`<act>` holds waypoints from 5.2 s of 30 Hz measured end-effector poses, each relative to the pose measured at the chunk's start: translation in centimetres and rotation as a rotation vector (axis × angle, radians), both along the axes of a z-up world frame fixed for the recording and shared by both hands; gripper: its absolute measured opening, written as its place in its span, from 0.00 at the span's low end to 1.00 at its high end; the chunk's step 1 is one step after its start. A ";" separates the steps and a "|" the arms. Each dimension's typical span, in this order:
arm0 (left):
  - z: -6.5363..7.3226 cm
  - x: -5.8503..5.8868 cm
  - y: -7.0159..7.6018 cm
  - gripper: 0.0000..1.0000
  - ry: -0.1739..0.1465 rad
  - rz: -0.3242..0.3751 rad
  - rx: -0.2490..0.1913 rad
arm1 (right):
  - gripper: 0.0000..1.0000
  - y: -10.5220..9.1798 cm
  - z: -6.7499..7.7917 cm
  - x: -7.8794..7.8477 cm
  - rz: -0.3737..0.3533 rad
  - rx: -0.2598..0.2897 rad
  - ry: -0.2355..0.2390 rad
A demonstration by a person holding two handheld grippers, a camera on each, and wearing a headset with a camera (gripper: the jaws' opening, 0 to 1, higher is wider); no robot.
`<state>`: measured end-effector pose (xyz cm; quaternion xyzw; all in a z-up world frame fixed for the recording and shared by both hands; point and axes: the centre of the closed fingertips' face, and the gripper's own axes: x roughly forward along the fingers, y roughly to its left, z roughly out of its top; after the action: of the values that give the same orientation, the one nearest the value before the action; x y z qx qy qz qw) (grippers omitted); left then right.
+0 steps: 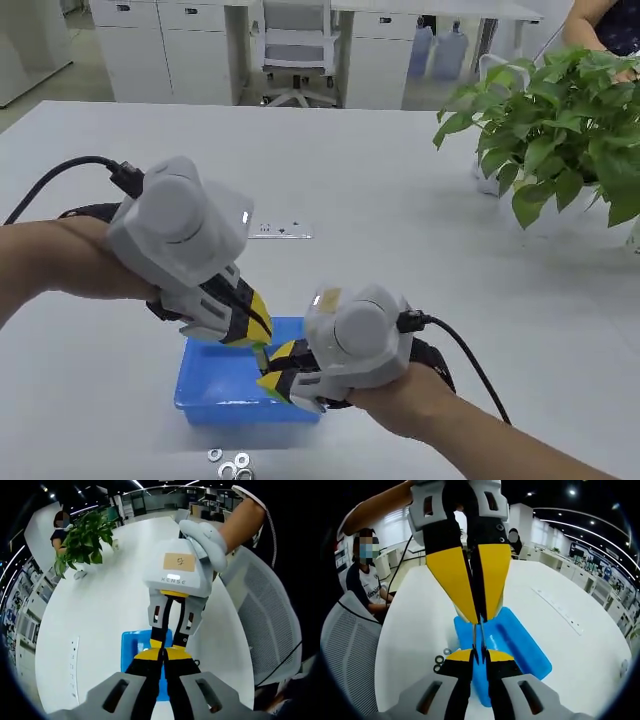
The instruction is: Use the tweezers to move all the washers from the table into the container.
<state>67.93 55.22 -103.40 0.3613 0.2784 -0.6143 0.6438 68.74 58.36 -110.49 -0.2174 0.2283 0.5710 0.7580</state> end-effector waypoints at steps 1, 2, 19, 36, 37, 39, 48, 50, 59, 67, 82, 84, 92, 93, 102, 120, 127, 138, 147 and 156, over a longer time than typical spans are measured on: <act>0.0 -0.1 0.0 0.05 0.000 0.001 0.000 | 0.11 0.0 0.0 -0.1 0.002 0.001 -0.003; 0.0 -0.3 0.1 0.05 0.001 0.002 0.002 | 0.11 0.1 0.0 -0.3 0.005 0.002 -0.002; 0.0 -2.9 0.8 0.05 -0.002 0.003 0.018 | 0.11 0.8 0.1 -2.8 0.033 0.005 -0.006; -1.8 -5.0 1.8 0.05 0.013 0.011 0.031 | 0.12 1.7 -1.7 -5.4 0.070 0.003 0.011; -2.0 -5.2 1.9 0.05 0.015 0.011 0.032 | 0.12 1.7 -1.8 -5.5 0.072 0.001 0.012; -2.1 -5.3 2.0 0.05 0.022 0.015 0.028 | 0.12 1.8 -2.0 -5.6 0.076 0.000 0.018; -2.8 -6.1 2.5 0.05 0.035 0.037 0.018 | 0.12 2.1 -2.7 -6.4 0.089 -0.007 0.030; -3.0 -6.3 2.5 0.05 0.037 0.038 0.018 | 0.12 2.2 -2.9 -6.6 0.094 -0.010 0.030; -3.8 -6.8 2.7 0.05 0.049 0.041 0.022 | 0.12 2.4 -3.7 -7.5 0.109 -0.021 0.040; -4.4 -7.4 2.5 0.05 0.062 0.038 0.019 | 0.12 2.0 -4.4 -7.7 0.116 -0.039 0.044; -5.2 -7.7 2.1 0.05 0.071 0.031 0.031 | 0.12 2.0 -5.1 -8.1 0.122 -0.044 0.055; -5.2 -7.7 2.0 0.05 0.071 0.029 0.031 | 0.12 2.1 -5.2 -8.1 0.122 -0.044 0.058; -5.5 -7.3 1.7 0.05 0.076 0.035 0.030 | 0.12 2.0 -5.3 -7.9 0.119 -0.044 0.061; -5.5 -7.3 1.7 0.05 0.076 0.035 0.033 | 0.12 2.0 -5.3 -7.9 0.119 -0.044 0.059; -5.5 -7.0 1.3 0.05 0.091 0.040 0.013 | 0.12 1.6 -5.7 -7.8 0.096 -0.055 0.073; -5.5 -6.9 1.4 0.05 0.088 0.038 0.018 | 0.09 1.5 -5.7 -7.8 0.082 -0.063 0.089; -4.8 -6.8 1.2 0.05 0.080 0.033 0.013 | 0.09 1.3 -5.0 -7.6 0.080 -0.058 0.082; -3.4 -6.6 1.1 0.05 0.074 0.021 0.007 | 0.09 1.1 -3.5 -7.3 0.052 -0.033 0.087; -2.1 -6.6 0.9 0.05 0.060 0.010 0.007 | 0.09 1.0 -2.3 -7.2 0.054 -0.021 0.073; -1.1 -6.2 0.4 0.05 0.048 0.005 -0.007 | 0.09 0.7 -1.3 -6.5 0.045 -0.018 0.065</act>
<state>61.75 55.66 -104.46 0.3436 0.2926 -0.6220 0.6399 62.22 59.03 -111.76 -0.2110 0.2530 0.5927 0.7350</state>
